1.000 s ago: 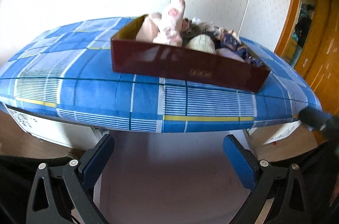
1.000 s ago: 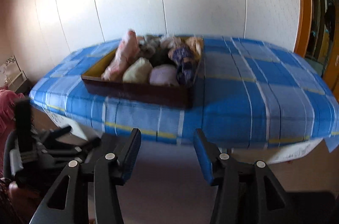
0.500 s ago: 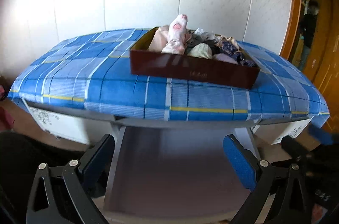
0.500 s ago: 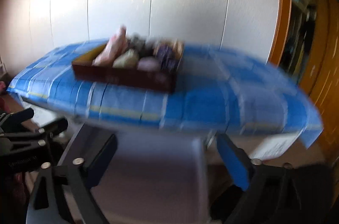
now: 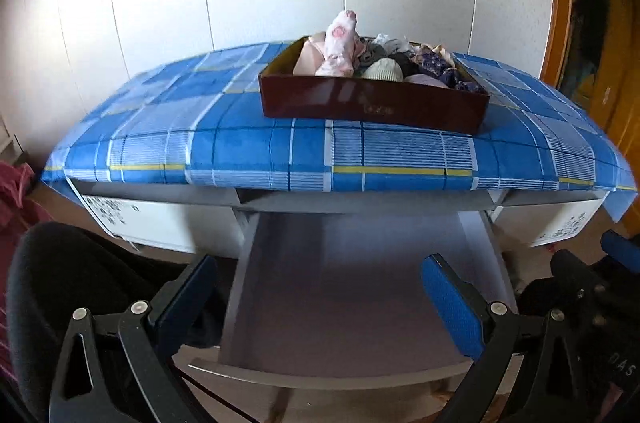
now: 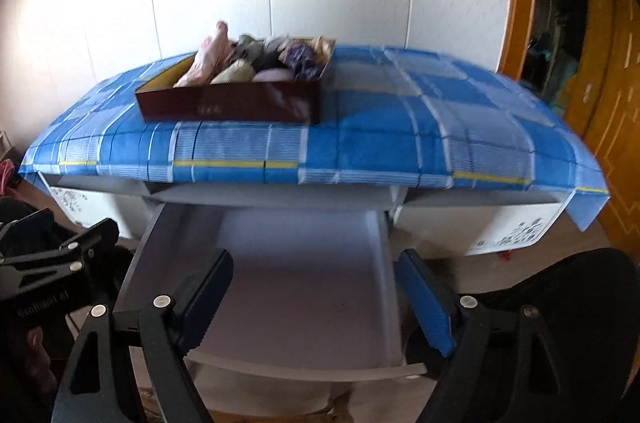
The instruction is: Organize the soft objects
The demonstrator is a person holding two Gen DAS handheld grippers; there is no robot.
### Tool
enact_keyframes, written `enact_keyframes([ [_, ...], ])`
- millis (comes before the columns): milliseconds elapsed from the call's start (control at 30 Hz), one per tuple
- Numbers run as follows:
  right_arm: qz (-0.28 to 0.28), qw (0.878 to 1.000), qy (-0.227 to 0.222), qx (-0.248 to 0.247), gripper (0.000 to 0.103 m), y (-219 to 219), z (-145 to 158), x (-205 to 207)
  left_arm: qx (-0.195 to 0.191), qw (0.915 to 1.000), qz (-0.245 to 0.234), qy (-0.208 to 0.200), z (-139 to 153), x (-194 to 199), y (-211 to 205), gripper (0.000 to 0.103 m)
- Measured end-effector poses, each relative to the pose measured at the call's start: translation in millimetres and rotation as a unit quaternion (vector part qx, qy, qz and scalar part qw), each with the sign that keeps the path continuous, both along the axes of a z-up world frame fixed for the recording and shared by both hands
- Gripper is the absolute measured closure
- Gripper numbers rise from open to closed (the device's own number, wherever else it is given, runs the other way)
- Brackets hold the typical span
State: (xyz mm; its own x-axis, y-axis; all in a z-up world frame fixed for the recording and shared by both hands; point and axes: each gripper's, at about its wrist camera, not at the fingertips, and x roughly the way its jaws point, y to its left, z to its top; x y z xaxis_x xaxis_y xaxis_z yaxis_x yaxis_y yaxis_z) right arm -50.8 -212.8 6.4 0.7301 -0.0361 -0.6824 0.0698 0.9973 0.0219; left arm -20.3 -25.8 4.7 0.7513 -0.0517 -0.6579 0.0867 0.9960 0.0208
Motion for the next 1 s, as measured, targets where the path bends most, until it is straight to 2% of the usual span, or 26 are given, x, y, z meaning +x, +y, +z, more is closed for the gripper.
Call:
enact_keyframes([
  [267,-0.002,0.998,0.062,0.007,0.017,-3.2,-21.9,14.9,-0.003,0.9998,-0.002,0.021,-5.1,6.8,0.2,0.000],
  [467,0.006,0.998,0.060,0.012,0.017,-2.0,-21.7,13.8,0.002,0.9996,-0.004,0.027,-6.3,8.1,-1.9,0.000],
  [667,0.010,1.000,0.026,0.011,0.017,-3.7,-3.9,4.0,0.000,0.9996,-0.005,0.029,-6.1,8.4,-0.5,0.000],
  [833,0.019,0.998,0.058,0.012,0.017,-1.1,-15.2,11.6,0.001,0.9994,-0.006,0.035,-8.9,10.0,-1.6,0.000],
  [1000,0.019,0.998,0.060,0.010,0.017,-0.7,-17.3,12.0,0.002,0.9992,-0.009,0.038,-9.3,10.6,-2.9,0.000],
])
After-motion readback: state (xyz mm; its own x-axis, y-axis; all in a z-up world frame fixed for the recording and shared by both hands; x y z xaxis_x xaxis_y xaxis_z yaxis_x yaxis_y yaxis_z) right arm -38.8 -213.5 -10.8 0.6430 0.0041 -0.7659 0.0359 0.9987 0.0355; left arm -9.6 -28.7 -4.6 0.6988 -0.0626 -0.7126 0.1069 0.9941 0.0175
